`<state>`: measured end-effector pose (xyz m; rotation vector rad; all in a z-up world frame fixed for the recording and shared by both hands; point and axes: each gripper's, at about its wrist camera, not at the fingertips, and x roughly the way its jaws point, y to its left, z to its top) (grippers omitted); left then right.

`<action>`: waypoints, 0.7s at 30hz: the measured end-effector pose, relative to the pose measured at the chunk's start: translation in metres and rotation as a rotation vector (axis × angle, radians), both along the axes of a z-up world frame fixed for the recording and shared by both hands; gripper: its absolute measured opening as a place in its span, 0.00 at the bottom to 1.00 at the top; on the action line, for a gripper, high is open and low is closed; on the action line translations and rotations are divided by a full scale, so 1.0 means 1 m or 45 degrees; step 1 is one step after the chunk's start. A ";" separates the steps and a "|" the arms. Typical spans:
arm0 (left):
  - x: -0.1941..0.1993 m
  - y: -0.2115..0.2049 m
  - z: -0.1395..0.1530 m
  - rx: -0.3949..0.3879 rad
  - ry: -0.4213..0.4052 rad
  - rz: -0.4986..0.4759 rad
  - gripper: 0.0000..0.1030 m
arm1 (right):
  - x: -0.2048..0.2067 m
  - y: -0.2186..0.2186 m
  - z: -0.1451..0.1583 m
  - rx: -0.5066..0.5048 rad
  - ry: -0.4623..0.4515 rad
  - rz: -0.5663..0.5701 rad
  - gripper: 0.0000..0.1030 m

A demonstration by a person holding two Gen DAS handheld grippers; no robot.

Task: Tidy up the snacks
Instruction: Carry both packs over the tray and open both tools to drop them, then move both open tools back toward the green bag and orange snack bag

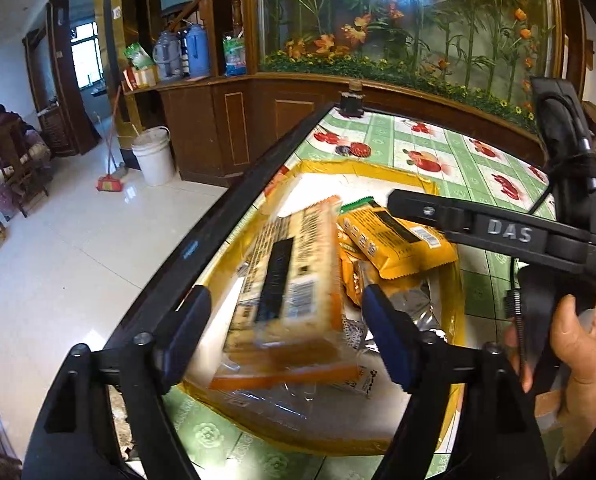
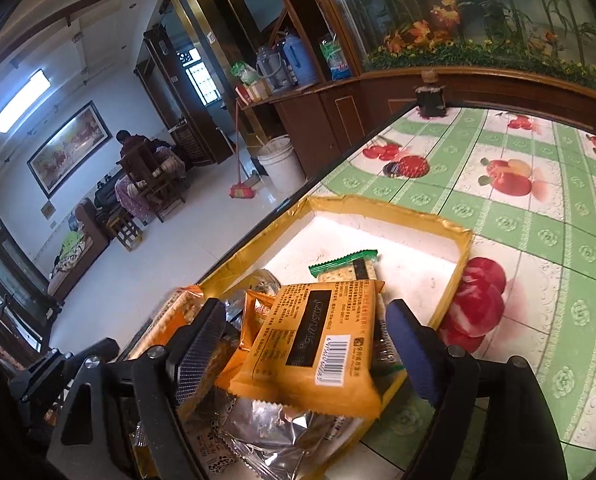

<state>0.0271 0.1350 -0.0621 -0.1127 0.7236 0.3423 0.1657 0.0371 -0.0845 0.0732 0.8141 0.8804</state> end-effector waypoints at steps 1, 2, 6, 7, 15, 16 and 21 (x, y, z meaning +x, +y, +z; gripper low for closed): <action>-0.001 0.000 0.002 -0.005 -0.007 0.002 0.77 | 0.000 -0.006 0.002 0.011 0.005 -0.009 0.81; -0.002 0.001 0.003 -0.010 -0.012 0.004 0.77 | -0.001 -0.011 0.005 0.020 0.007 -0.021 0.81; -0.002 -0.001 0.005 -0.005 -0.009 0.014 0.77 | -0.005 -0.036 0.012 0.052 0.003 -0.068 0.81; -0.003 -0.002 0.006 -0.004 -0.004 0.012 0.77 | -0.007 -0.042 0.013 0.055 0.000 -0.078 0.81; -0.006 -0.023 0.016 0.035 -0.017 -0.023 0.78 | -0.022 -0.090 0.013 0.081 0.003 -0.150 0.81; -0.005 -0.026 0.016 0.038 -0.018 -0.031 0.78 | -0.024 -0.097 0.013 0.083 0.005 -0.160 0.82; -0.002 -0.045 0.021 0.060 -0.021 -0.076 0.78 | -0.029 -0.126 0.010 0.083 0.014 -0.215 0.82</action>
